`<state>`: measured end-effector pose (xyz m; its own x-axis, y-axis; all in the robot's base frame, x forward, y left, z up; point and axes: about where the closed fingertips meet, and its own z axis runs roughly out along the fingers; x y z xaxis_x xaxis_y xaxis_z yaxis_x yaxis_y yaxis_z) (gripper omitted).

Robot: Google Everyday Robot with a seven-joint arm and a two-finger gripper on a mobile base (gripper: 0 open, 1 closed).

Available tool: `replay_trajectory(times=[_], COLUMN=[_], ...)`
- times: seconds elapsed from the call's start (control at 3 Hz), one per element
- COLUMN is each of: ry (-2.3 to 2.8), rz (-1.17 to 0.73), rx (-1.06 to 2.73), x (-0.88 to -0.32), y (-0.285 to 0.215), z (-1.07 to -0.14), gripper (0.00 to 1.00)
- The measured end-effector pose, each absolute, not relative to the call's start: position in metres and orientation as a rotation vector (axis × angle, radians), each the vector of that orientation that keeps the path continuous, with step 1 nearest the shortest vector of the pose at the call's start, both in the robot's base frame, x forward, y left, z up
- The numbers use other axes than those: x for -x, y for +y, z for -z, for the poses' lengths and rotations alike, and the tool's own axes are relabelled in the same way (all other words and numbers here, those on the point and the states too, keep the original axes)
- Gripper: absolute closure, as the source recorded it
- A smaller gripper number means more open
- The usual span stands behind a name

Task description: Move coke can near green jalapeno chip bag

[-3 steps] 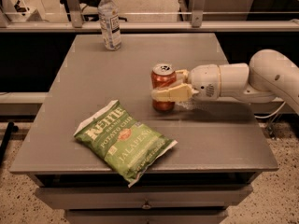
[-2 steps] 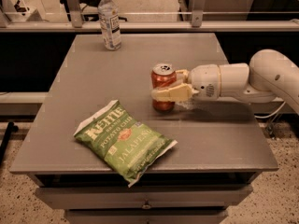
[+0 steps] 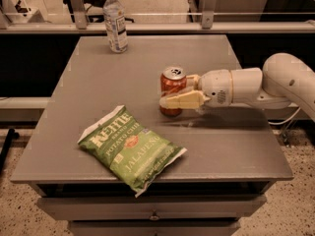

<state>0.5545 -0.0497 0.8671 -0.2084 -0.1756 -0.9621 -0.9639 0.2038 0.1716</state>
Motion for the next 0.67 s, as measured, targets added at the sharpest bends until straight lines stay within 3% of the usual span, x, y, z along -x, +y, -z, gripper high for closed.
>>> replay_trajectory(times=[0.33,0.67], ry=[1.517,1.419], rz=[-1.135,-1.190], rx=[1.122,1.127], x=[-0.545,-0.527], y=[-0.032,-0.006], z=[-0.872,-0.879], gripper=[0.00,0.00])
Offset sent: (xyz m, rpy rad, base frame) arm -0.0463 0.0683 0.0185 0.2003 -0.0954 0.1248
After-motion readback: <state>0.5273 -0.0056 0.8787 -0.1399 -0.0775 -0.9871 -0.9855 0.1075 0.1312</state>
